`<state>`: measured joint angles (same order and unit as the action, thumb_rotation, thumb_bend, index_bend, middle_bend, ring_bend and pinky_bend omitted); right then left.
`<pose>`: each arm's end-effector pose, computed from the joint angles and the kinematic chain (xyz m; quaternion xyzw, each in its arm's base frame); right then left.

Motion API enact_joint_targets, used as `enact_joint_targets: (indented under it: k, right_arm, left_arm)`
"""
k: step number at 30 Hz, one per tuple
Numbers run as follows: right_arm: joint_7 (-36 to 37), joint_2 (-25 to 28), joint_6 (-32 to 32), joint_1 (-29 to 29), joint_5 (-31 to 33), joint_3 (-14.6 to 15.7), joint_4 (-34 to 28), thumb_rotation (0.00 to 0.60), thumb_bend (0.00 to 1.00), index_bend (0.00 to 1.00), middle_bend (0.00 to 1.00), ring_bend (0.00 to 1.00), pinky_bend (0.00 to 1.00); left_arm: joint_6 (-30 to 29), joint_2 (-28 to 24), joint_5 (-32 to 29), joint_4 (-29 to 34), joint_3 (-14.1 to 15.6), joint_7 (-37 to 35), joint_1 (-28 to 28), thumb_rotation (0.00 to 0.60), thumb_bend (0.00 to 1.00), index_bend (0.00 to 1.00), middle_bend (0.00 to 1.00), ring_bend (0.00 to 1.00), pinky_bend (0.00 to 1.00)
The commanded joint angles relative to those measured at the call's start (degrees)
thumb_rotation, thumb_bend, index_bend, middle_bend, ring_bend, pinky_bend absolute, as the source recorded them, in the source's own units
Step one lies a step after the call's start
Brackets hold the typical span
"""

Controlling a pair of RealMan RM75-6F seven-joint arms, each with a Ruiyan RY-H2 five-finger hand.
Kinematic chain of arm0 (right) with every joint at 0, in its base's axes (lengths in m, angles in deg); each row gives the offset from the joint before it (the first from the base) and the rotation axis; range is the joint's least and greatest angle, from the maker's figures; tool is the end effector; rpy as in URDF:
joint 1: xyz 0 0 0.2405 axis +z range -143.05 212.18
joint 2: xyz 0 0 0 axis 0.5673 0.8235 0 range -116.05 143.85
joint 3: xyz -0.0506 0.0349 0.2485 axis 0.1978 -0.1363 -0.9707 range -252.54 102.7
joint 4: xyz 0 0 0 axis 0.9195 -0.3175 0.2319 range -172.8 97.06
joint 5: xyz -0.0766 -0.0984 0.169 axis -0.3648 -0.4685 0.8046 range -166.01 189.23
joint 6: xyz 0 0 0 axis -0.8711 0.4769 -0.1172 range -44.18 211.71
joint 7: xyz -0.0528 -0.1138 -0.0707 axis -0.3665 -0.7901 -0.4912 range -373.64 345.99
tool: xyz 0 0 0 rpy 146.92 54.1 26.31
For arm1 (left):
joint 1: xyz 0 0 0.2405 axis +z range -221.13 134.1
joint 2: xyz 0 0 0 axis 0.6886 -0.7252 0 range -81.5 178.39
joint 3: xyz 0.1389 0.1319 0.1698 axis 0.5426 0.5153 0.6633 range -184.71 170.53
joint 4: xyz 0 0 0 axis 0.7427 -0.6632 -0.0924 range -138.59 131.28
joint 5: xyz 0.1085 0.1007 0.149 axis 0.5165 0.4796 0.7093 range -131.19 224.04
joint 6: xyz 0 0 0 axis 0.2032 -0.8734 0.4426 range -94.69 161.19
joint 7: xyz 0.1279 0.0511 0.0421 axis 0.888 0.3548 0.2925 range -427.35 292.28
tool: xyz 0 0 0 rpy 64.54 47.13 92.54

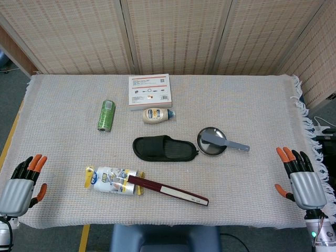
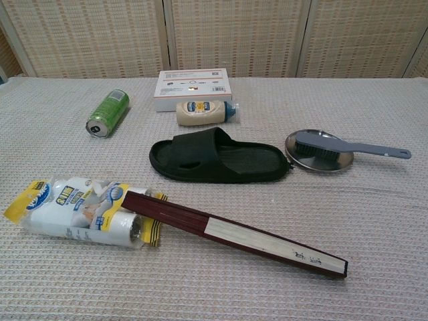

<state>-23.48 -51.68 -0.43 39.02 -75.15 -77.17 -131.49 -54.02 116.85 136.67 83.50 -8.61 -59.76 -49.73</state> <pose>-0.3053 -0.1760 0.1445 0.6261 -0.3569 0.3466 0.6004 -0.3076 0.1839 0.1406 -0.6423 -0.3127 -0.3689 0.5947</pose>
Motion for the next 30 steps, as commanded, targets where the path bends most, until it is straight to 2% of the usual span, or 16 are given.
enact_joint_targets:
  k: [1,4,7,12,14,17,23,30]
  right_arm:
    - [-0.19,-0.21,0.08,-0.04,0.46,-0.17,0.06,0.6,0.11,0.0,0.0,0.0,0.0]
    - [-0.46,-1.06,0.47,0.0,1.71,-0.58,0.47,0.6,0.11,0.0,0.0,0.0,0.0]
    - [-1.2,-3.23,1.44,0.83,4.59,-2.38,1.08,0.6,0.11,0.0,0.0,0.0,0.0]
    - [-6.06,-9.12,5.8,7.38,10.72,-9.45,2.44,0.6,0.12,0.03,0.01,0.0,0.0]
    - [-8.9,-12.21,8.25,10.89,14.24,-12.58,3.49,0.6,0.12,0.08,0.06,0.0,0.01]
    - [-13.28,-15.71,13.32,15.83,20.22,-15.64,4.7,0.6,0.12,0.14,0.11,0.0,0.02]
    - [-21.13,-22.2,19.35,23.29,30.41,-18.36,7.25,0.6,0.12,0.17,0.13,0.0,0.03]
    - [-24.79,-27.2,24.28,29.14,42.7,-20.12,11.5,0.6,0.12,0.18,0.14,0.0,0.03]
  left_arm:
    - [-0.05,0.16,0.0,0.03,0.01,0.28,0.01,0.6,0.47,0.0,0.0,0.0,0.12]
    - [0.15,0.17,0.28,0.23,0.05,0.05,-0.23,0.6,0.47,0.0,0.0,0.0,0.12]
    - [0.48,-0.02,0.22,0.26,-0.02,-0.89,-0.46,0.6,0.47,0.0,0.0,0.0,0.12]
    - [2.12,-0.37,-0.33,0.12,-0.38,-2.66,-1.47,0.6,0.47,0.0,0.0,0.0,0.12]
    - [3.03,-0.39,-0.5,-0.02,-0.32,-3.2,-1.91,0.6,0.47,0.0,0.0,0.0,0.12]
    - [4.6,-0.57,-1.15,-0.08,-0.22,-3.8,-2.48,0.6,0.47,0.0,0.0,0.0,0.12]
    - [5.33,-1.56,-1.69,0.26,-0.3,-6.2,-2.83,0.6,0.47,0.0,0.0,0.0,0.12]
    - [5.42,-2.59,-1.26,0.25,0.18,-8.7,-2.86,0.6,0.47,0.0,0.0,0.0,0.12]
